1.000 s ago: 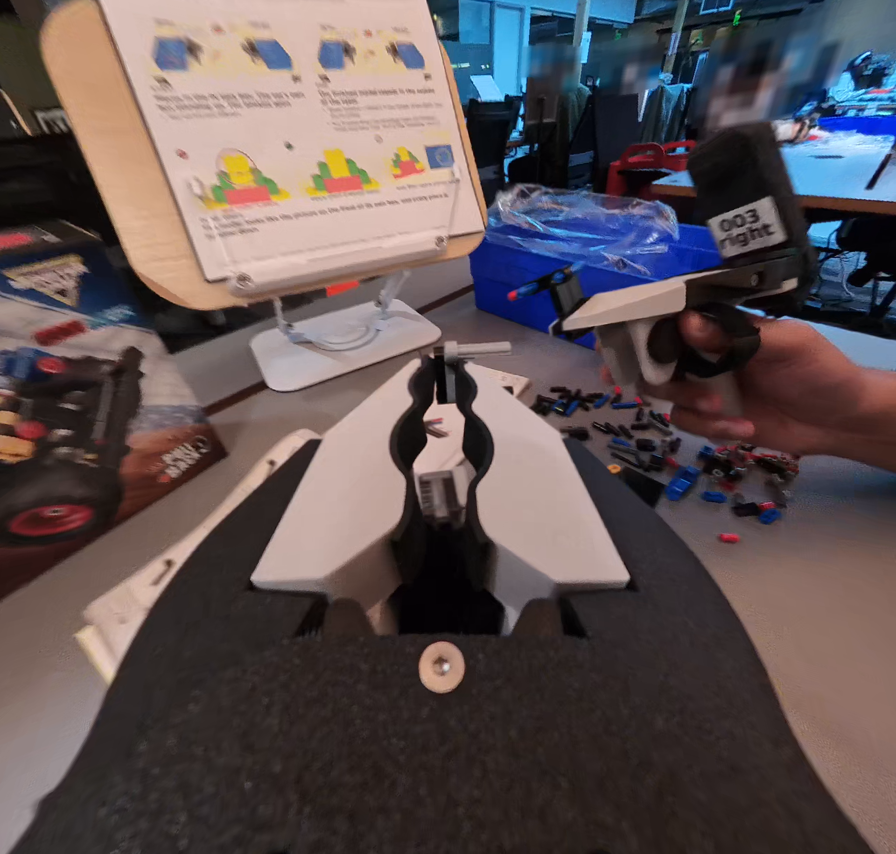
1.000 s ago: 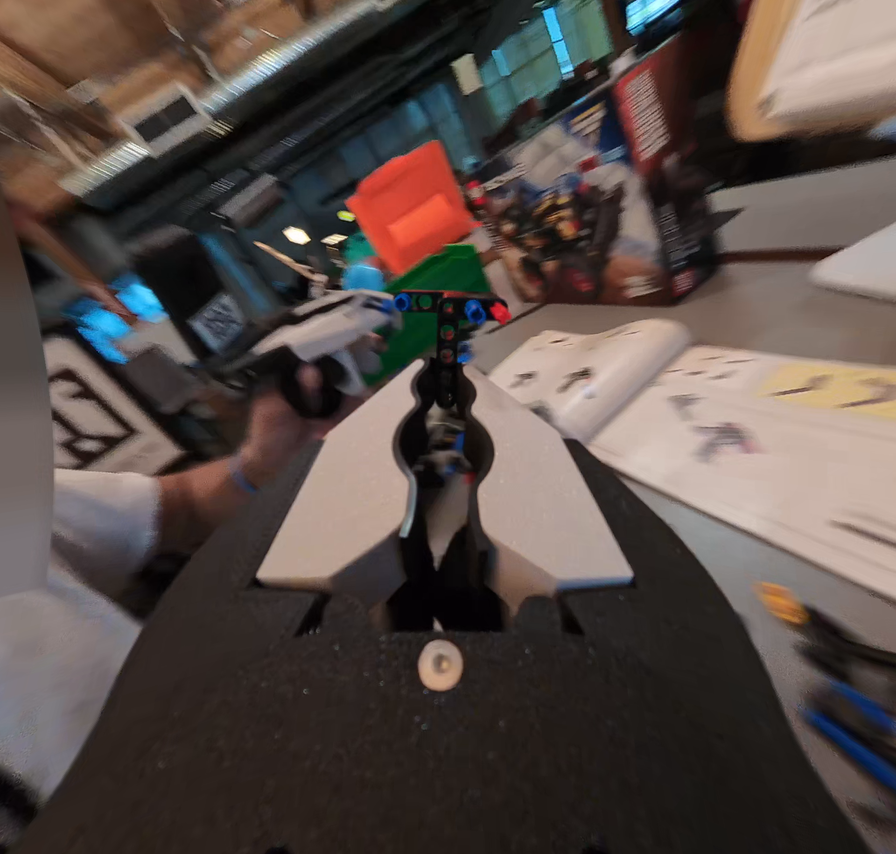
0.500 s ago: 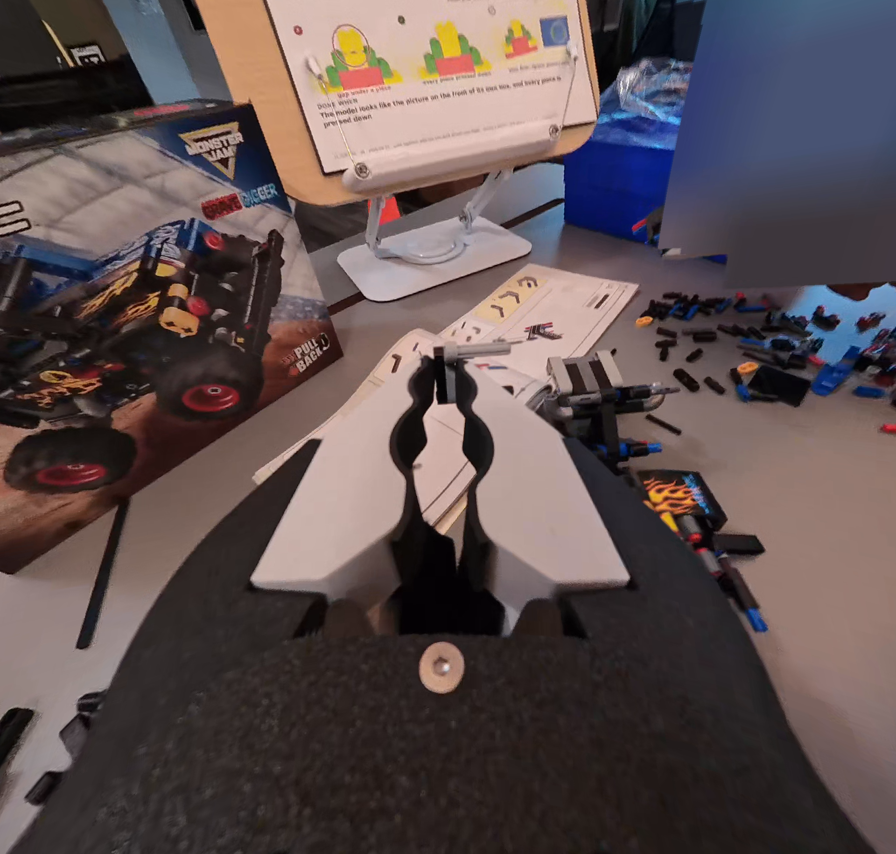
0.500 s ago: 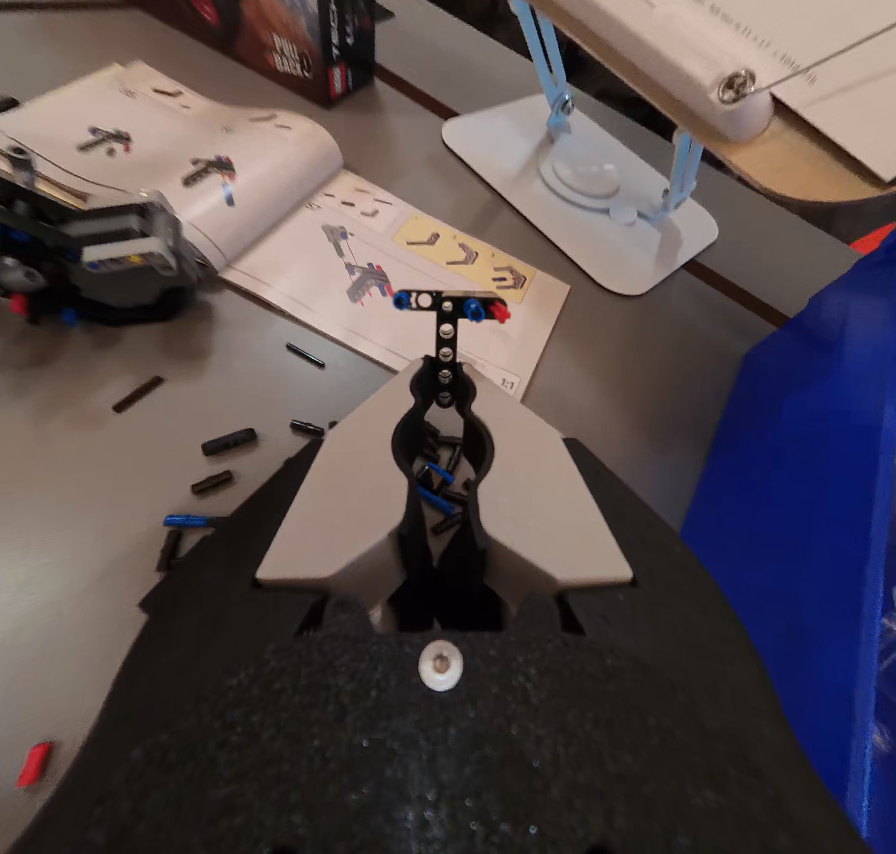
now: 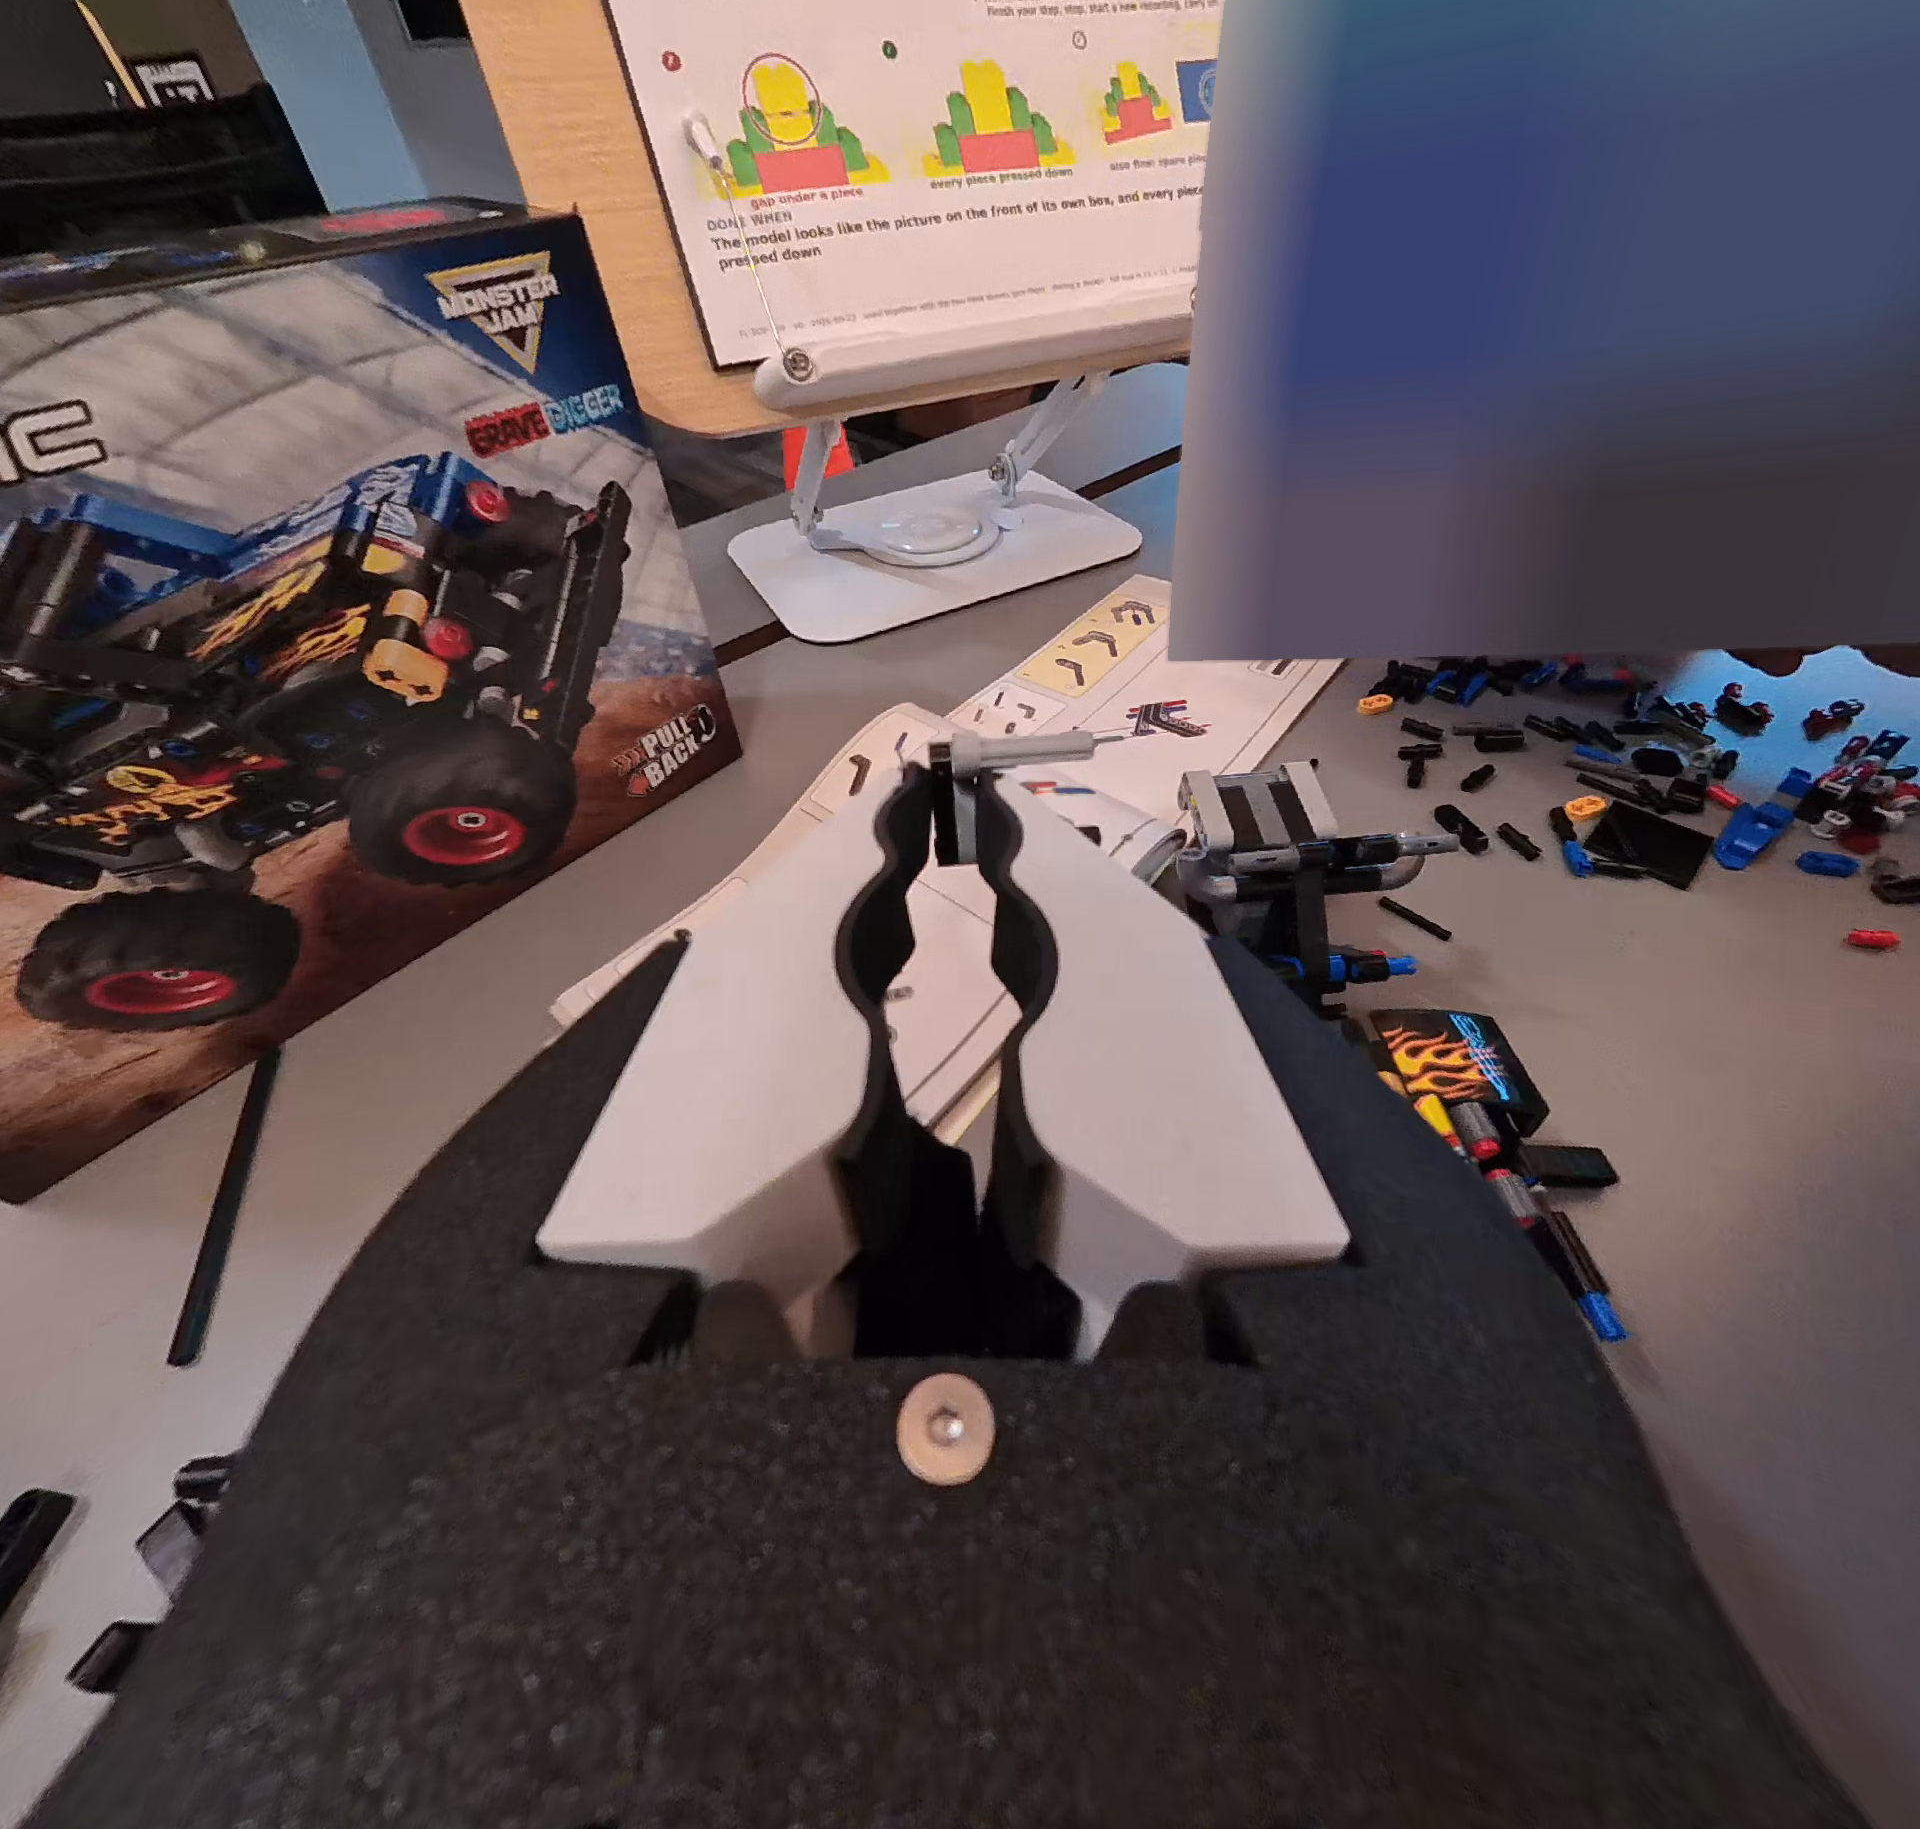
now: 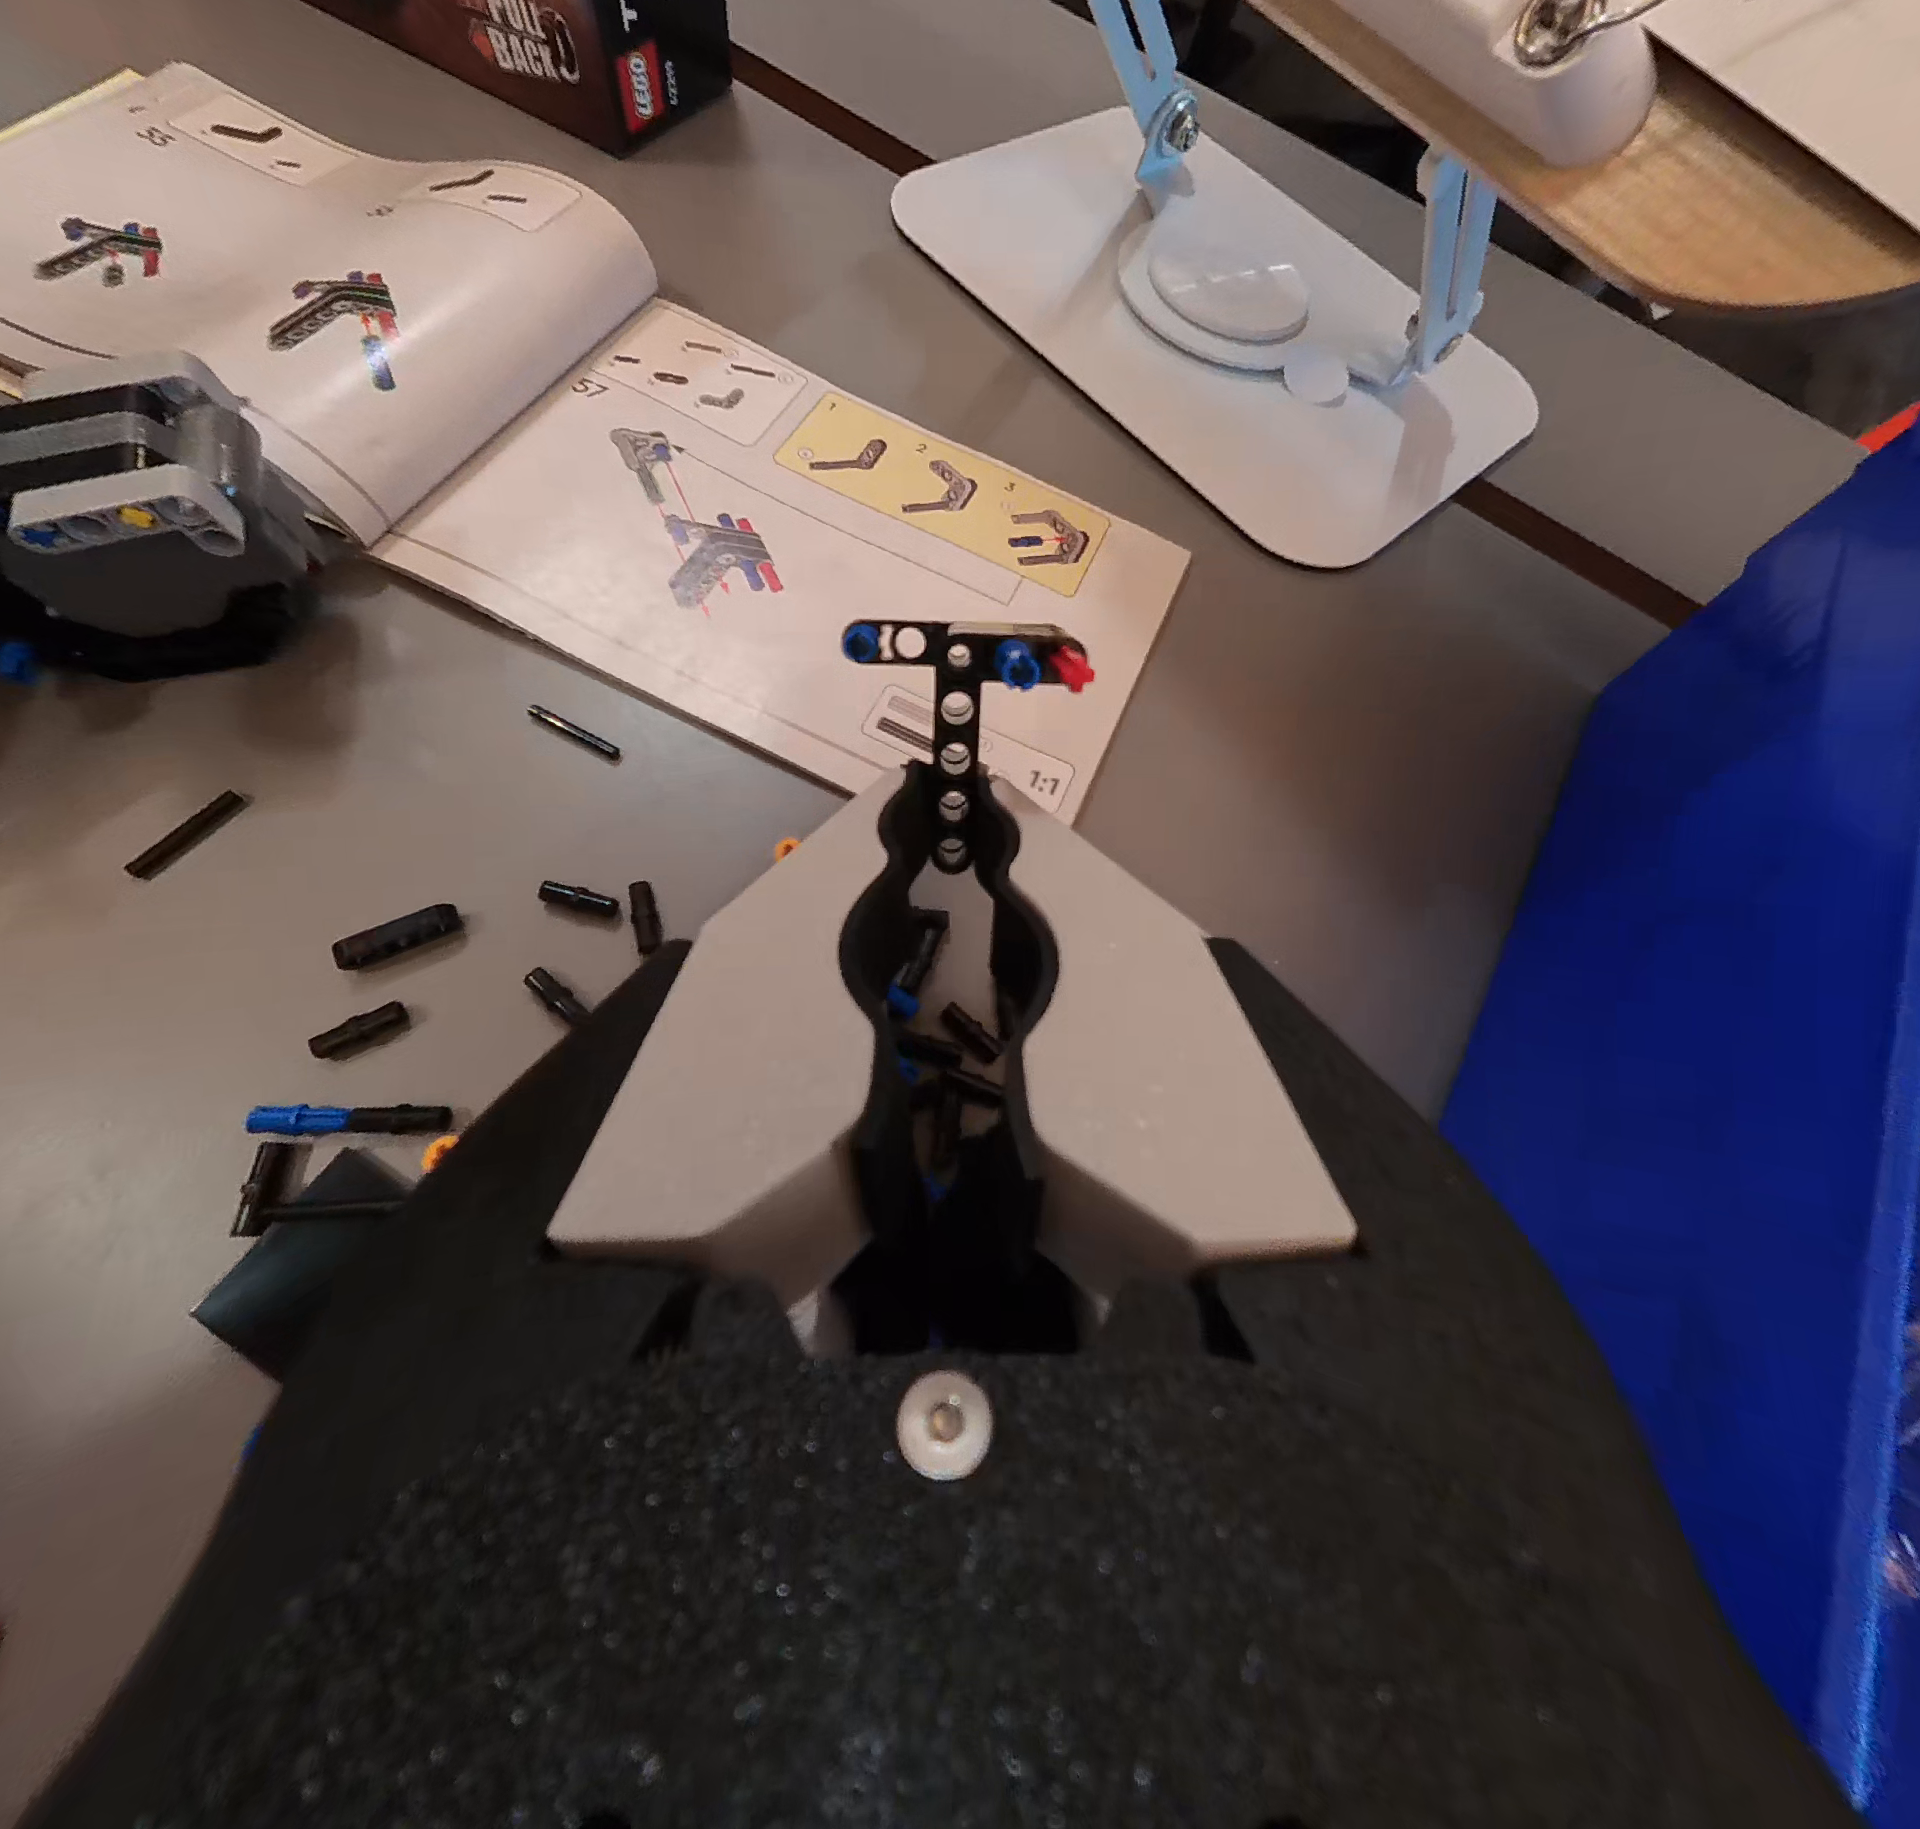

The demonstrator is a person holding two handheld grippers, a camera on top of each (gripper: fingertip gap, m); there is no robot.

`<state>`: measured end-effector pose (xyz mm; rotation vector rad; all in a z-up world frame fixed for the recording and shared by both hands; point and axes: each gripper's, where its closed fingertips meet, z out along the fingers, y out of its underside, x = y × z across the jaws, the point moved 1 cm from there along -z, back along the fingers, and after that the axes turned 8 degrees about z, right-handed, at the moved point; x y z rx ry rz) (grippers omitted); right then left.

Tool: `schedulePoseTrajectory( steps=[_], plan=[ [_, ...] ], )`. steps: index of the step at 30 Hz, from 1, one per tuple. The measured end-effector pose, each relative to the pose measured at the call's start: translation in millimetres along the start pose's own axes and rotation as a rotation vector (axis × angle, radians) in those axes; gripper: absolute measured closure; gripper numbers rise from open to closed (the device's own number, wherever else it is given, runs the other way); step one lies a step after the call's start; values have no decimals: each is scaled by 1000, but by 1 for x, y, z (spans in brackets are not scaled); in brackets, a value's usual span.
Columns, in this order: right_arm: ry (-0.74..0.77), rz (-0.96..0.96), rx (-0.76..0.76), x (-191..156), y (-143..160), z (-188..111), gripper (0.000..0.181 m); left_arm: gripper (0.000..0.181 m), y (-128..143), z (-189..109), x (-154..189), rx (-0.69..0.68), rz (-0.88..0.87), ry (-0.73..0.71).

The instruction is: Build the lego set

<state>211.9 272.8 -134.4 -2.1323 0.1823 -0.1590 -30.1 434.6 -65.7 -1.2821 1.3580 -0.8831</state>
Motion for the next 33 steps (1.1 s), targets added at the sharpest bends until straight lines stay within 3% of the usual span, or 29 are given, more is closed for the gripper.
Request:
schedulePoseTrajectory(
  steps=[33],
  plan=[
    [-92,4,17,-11,4,3,174,175,13,6,-1,-37,-14,14]
  ],
)
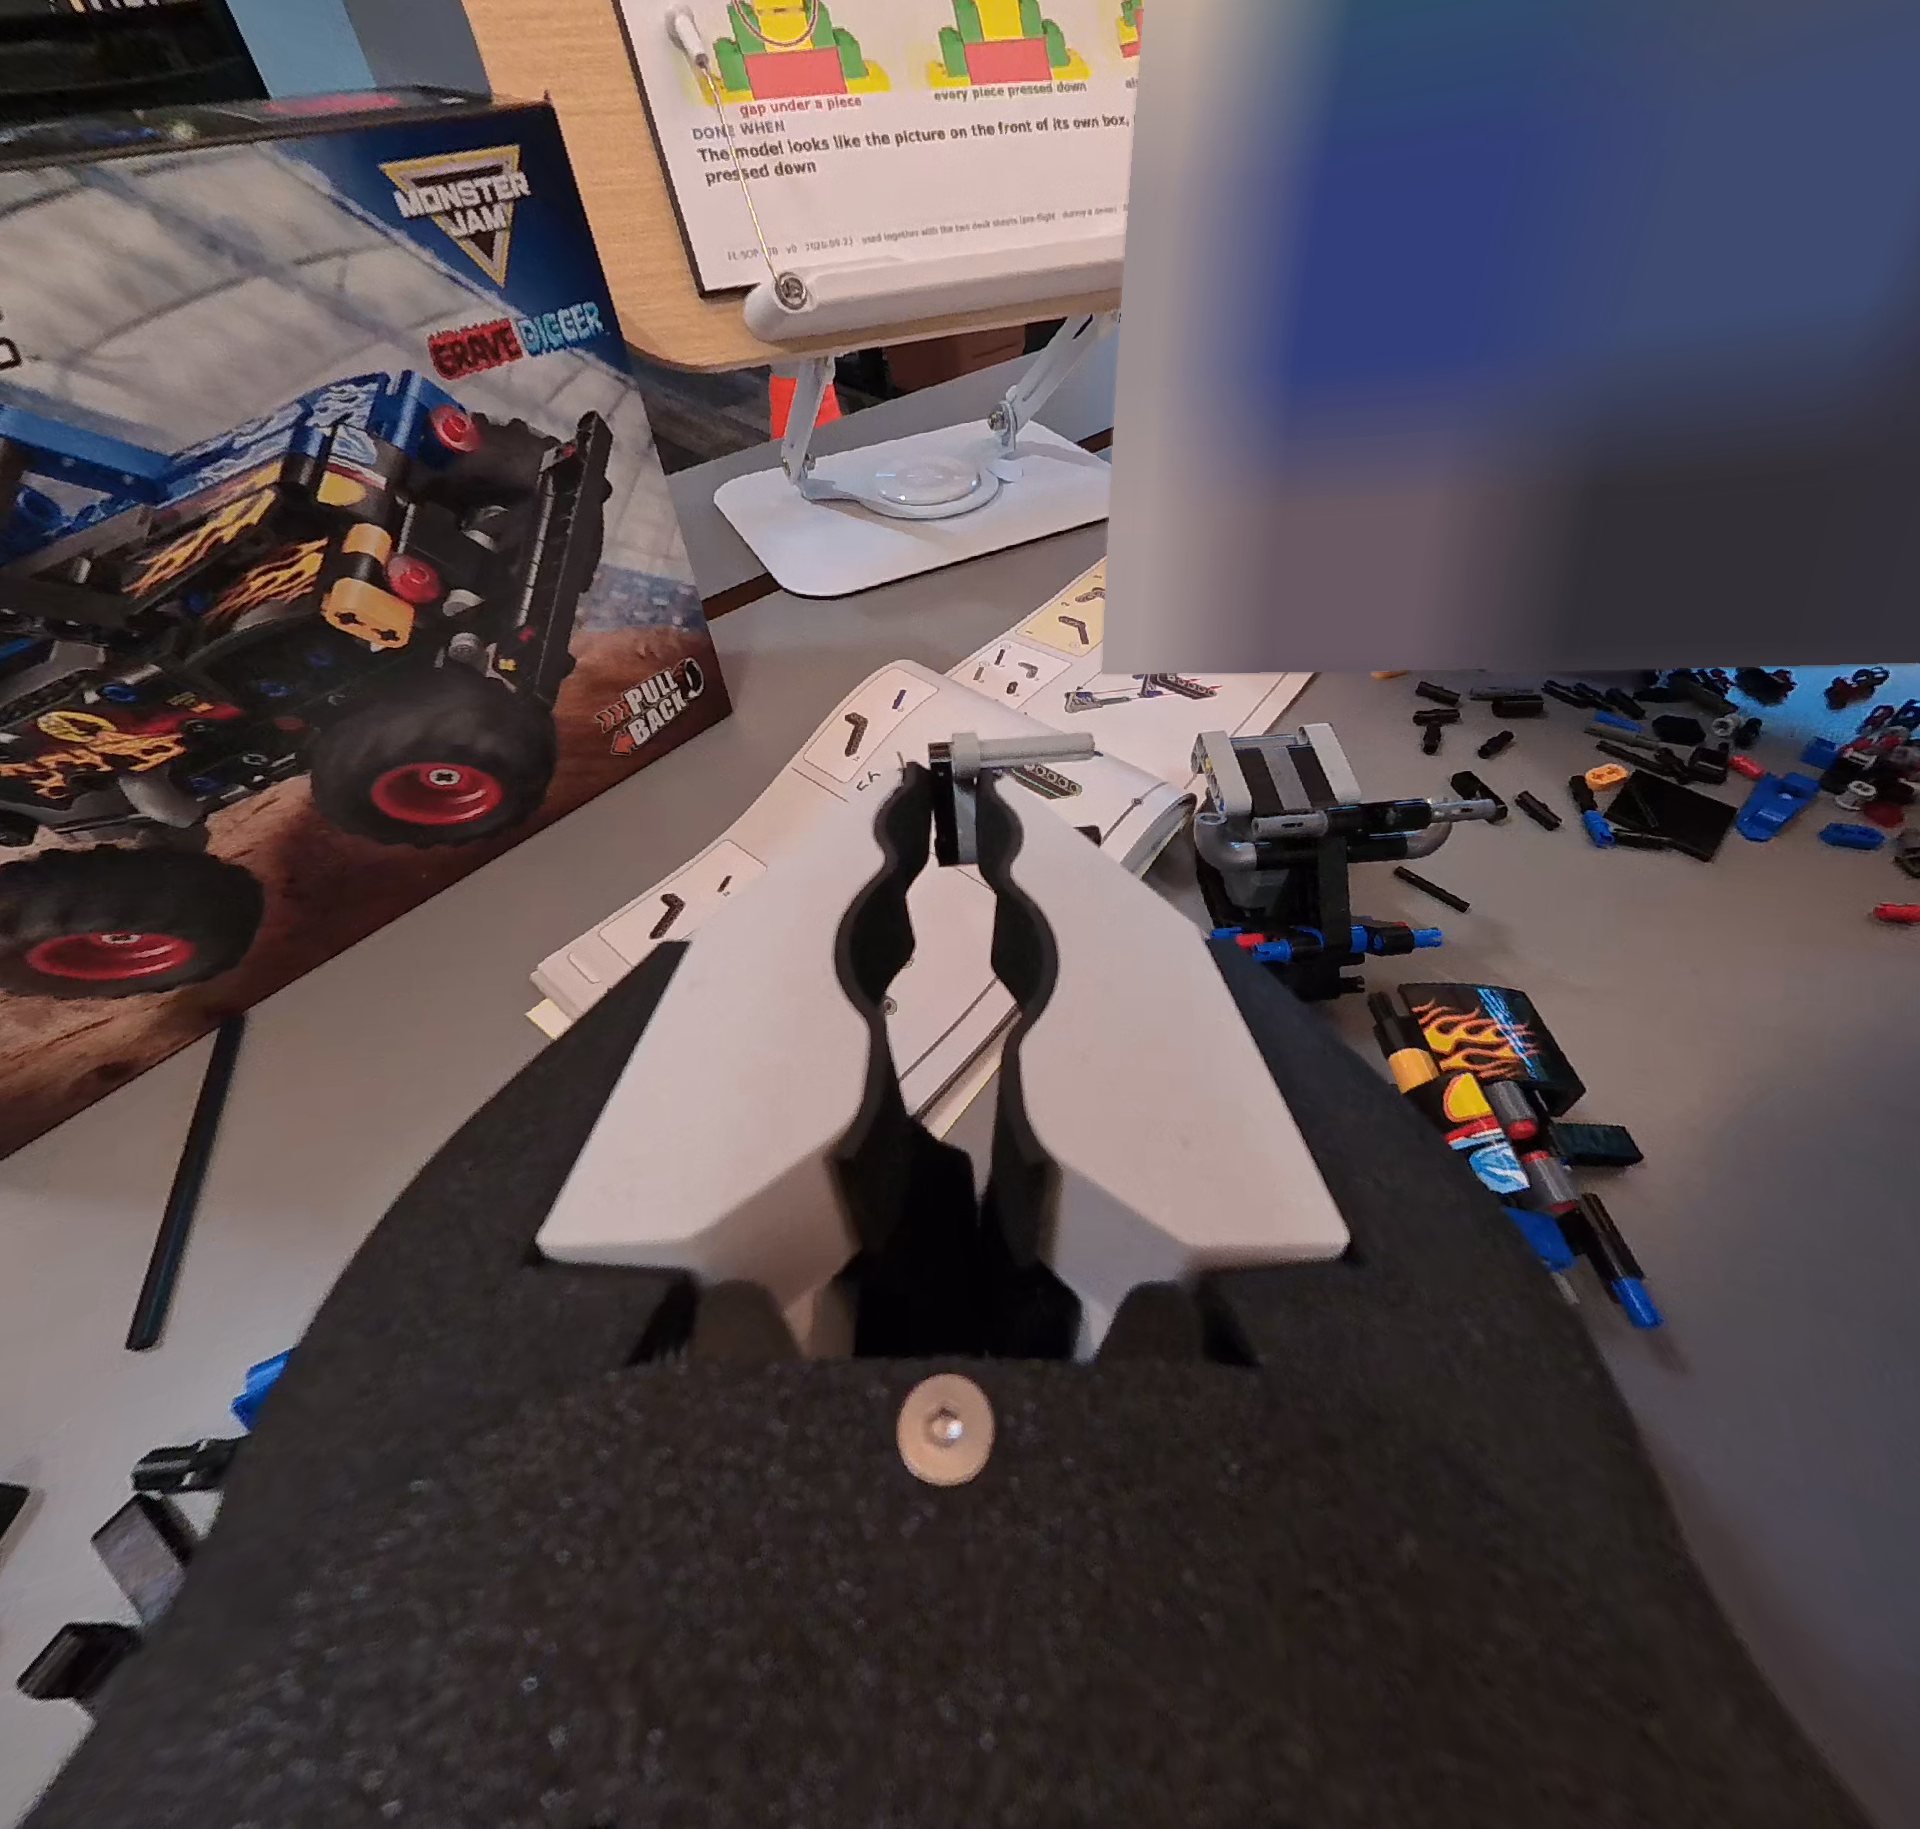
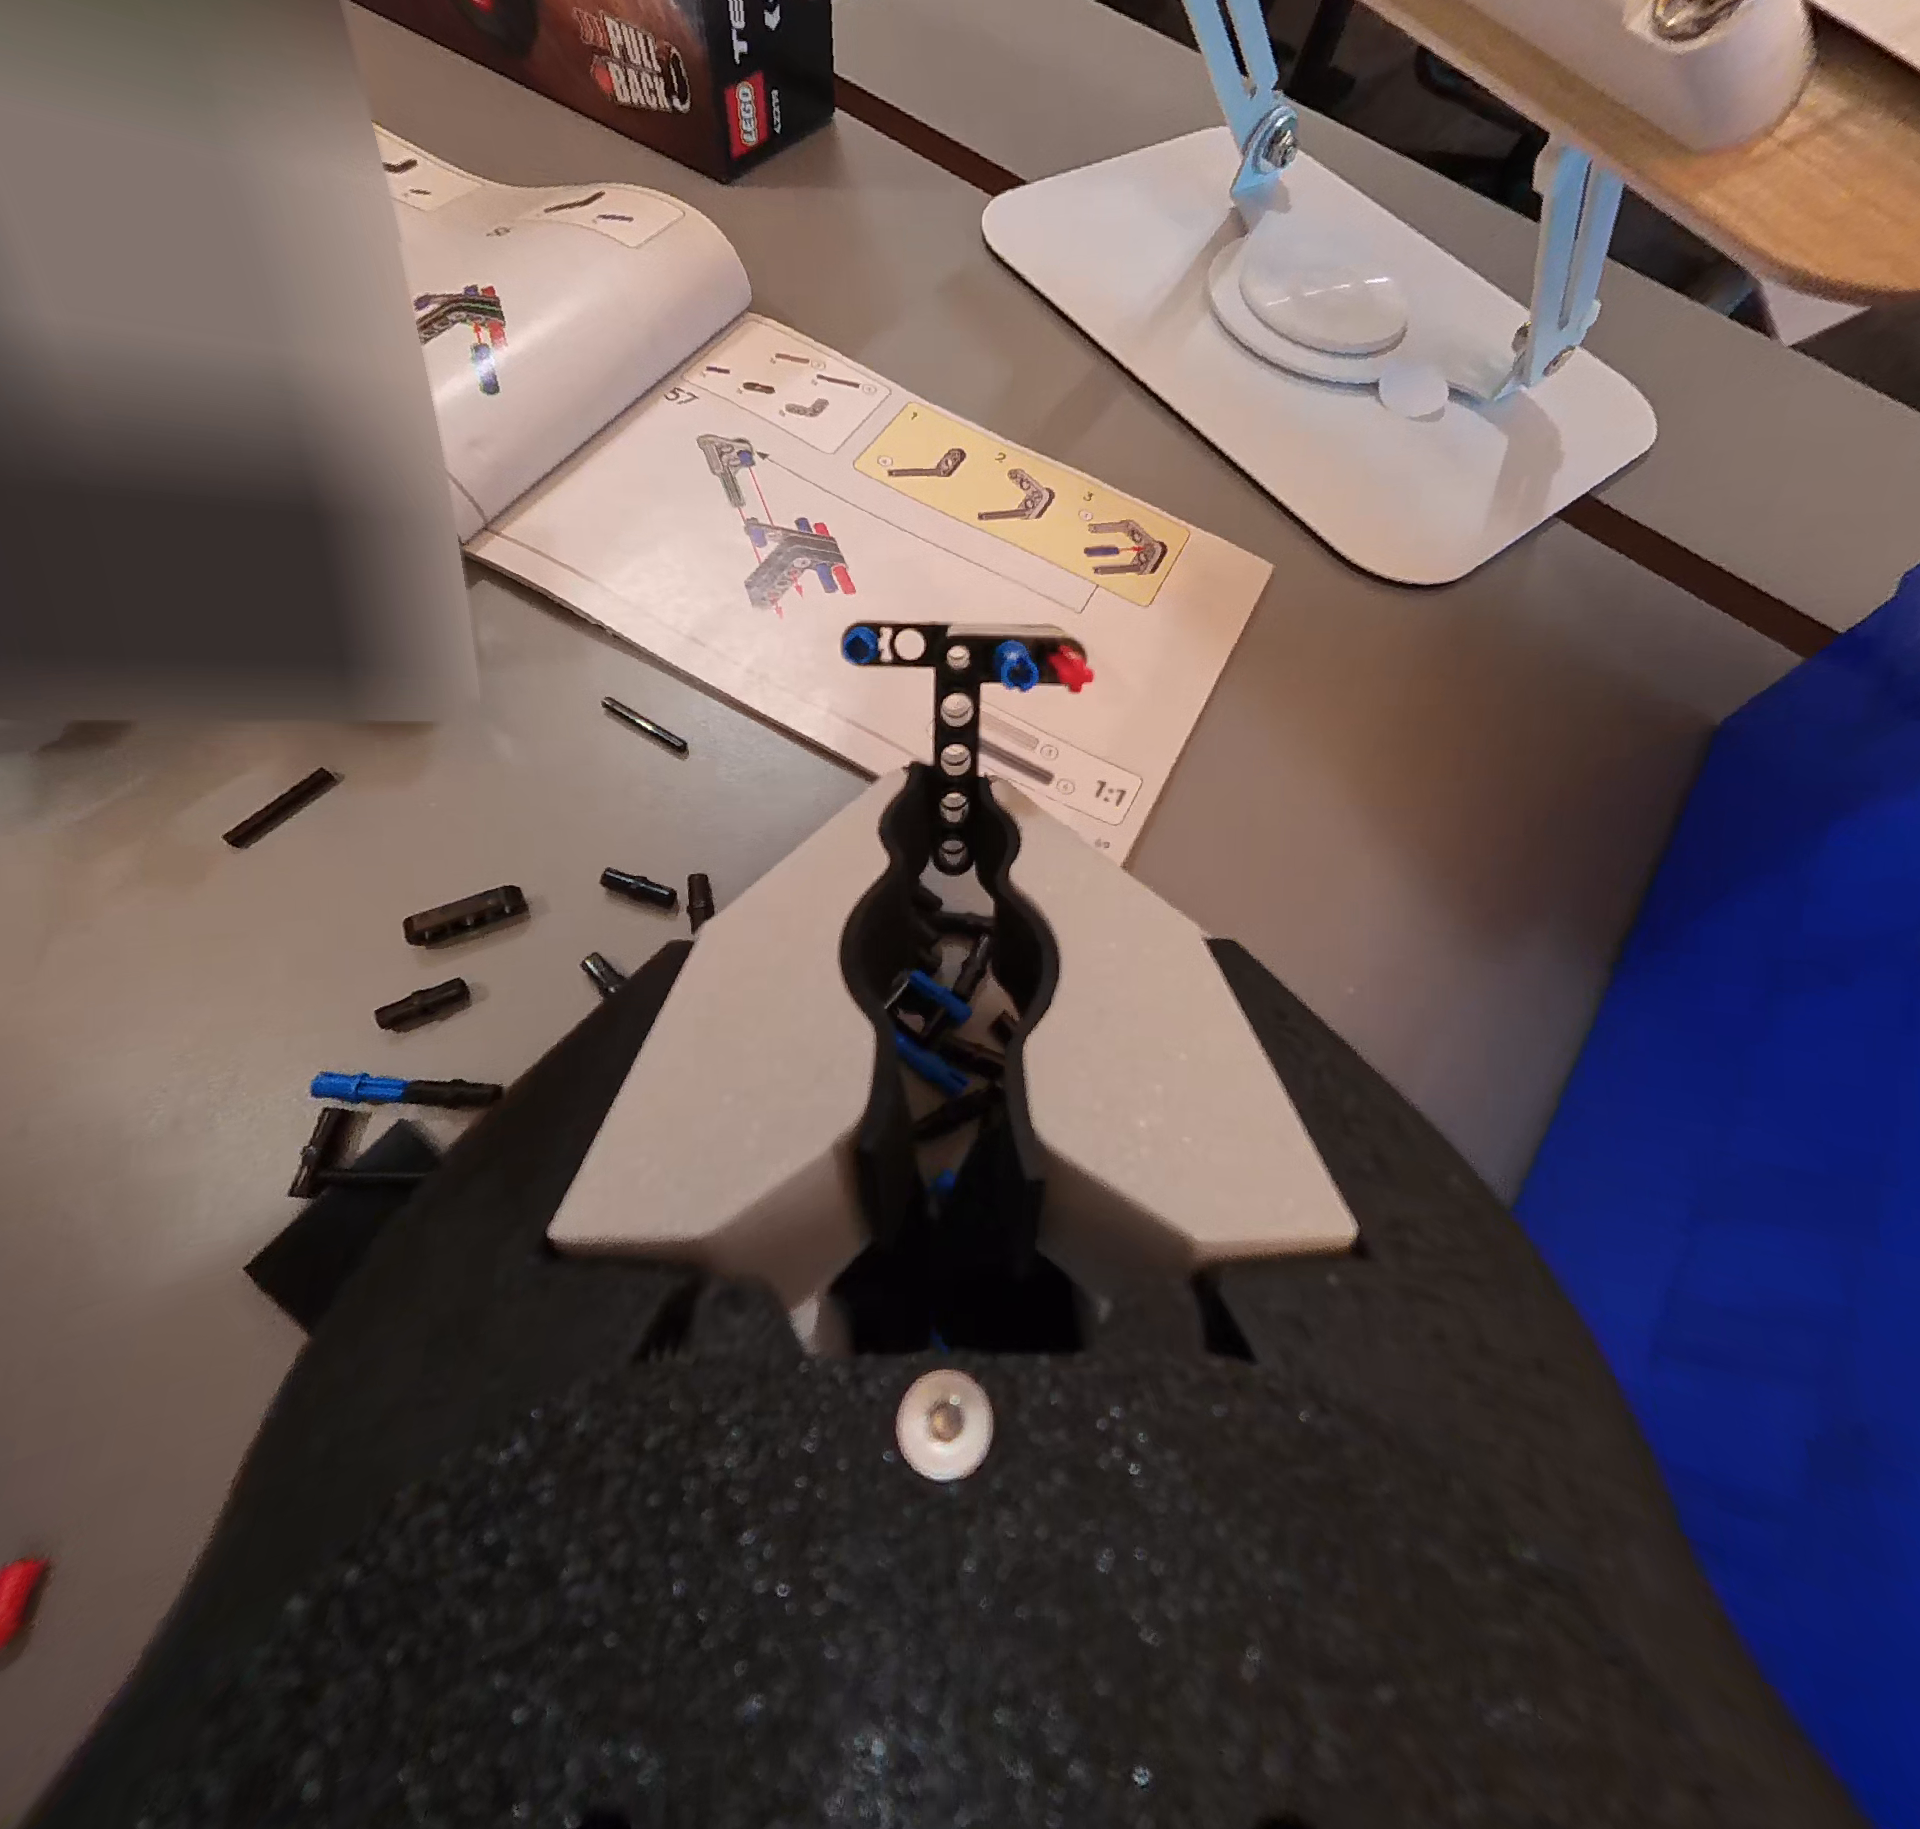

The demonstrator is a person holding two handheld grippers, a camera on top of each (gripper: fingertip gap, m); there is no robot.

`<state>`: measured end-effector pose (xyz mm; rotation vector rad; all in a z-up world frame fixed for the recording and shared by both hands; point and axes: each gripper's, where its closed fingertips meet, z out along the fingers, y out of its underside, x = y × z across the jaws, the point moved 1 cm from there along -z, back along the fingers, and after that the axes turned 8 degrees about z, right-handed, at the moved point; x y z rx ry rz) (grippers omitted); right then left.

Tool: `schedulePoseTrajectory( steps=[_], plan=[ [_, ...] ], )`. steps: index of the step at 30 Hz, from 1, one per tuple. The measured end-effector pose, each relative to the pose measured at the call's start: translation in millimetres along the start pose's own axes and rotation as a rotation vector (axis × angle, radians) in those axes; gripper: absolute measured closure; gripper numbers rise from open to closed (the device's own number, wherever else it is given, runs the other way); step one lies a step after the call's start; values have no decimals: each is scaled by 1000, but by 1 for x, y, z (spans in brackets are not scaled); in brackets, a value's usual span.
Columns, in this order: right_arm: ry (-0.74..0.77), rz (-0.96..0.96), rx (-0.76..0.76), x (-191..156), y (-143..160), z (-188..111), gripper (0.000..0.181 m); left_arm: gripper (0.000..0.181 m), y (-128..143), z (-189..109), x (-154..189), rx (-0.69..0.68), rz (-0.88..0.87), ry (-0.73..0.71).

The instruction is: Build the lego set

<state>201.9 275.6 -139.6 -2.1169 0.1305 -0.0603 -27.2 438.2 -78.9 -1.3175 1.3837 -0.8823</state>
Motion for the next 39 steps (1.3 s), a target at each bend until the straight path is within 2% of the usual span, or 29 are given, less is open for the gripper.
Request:
schedulePoseTrajectory(
  steps=[7,10,15,19,23,27,30,33,39],
  plan=[
    [-108,123,128,-8,-22,-10,175,174,-12,-4,4,32,-10,17],
    [-209,192,206,-25,-39,-21,175,175,-25,-7,14,66,-44,43],
    [-374,168,386,-95,-82,-57,175,176,-52,-10,42,121,-115,93],
    [-433,120,473,-148,-99,-77,175,175,-72,-16,66,139,-85,60],
    [-572,283,518,-188,-106,-93,175,175,-94,-27,94,204,-141,63],
    [-693,581,568,-201,-105,-105,175,175,-106,-35,125,269,-115,13],
    [-739,721,594,-203,-97,-112,171,175,-106,-38,142,255,-22,-30],
    [-751,751,603,-208,-92,-117,175,175,-111,-42,154,266,-20,-19],
    [-805,747,642,-219,-94,-131,175,175,-119,-52,153,283,7,-54]
  ],
)
